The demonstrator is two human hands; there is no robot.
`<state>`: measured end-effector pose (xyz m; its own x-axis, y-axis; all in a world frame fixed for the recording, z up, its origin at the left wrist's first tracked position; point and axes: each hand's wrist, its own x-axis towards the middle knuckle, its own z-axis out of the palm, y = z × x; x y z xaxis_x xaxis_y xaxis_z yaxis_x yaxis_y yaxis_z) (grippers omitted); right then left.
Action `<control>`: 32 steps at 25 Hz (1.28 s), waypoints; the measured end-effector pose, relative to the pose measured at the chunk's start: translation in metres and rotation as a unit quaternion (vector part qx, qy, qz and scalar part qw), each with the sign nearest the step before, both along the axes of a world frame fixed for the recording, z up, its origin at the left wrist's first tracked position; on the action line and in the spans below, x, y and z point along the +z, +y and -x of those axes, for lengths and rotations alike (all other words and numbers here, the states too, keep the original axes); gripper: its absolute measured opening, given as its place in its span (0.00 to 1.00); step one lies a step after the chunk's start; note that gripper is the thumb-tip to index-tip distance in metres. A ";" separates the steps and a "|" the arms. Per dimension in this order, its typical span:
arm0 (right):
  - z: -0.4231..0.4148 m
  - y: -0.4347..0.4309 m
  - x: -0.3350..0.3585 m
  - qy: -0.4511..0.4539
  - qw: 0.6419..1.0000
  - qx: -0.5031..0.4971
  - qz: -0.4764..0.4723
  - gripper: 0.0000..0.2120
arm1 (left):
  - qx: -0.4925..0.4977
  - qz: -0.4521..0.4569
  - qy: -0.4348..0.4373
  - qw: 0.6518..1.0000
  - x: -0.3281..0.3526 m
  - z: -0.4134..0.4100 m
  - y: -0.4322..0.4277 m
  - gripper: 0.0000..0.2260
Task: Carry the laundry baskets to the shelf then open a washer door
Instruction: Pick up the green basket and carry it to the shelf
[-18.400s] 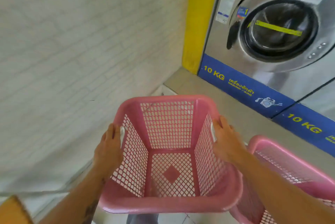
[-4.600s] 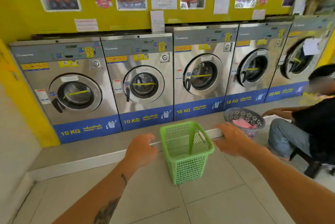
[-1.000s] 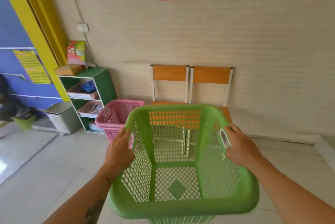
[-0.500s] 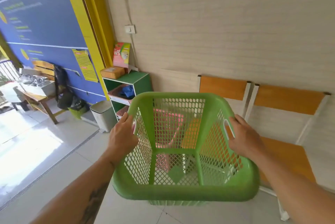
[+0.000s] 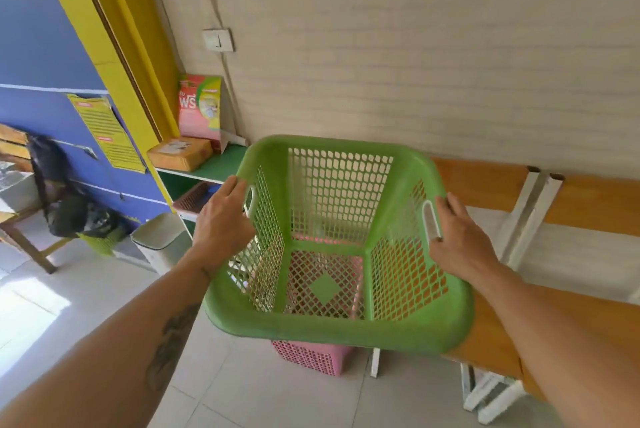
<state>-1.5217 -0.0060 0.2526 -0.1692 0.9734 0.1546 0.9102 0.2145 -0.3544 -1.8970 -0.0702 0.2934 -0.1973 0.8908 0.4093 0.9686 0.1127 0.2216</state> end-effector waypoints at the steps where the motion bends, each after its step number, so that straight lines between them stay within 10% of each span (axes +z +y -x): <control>1: 0.013 0.016 -0.005 0.001 1.000 -0.010 0.007 0.34 | -0.007 0.005 -0.004 1.000 -0.002 0.014 0.022 0.23; 15: 0.128 0.163 -0.148 0.022 0.986 -0.086 0.144 0.47 | -0.054 0.124 -0.062 0.989 -0.160 0.131 0.219 0.37; 25: 0.212 0.195 -0.334 -0.014 0.911 -0.251 0.327 0.59 | -0.086 0.330 -0.113 0.933 -0.393 0.187 0.268 0.38; 32: 0.213 0.198 -0.352 0.058 0.862 -0.252 0.436 0.56 | -0.088 0.392 -0.096 0.911 -0.424 0.203 0.274 0.33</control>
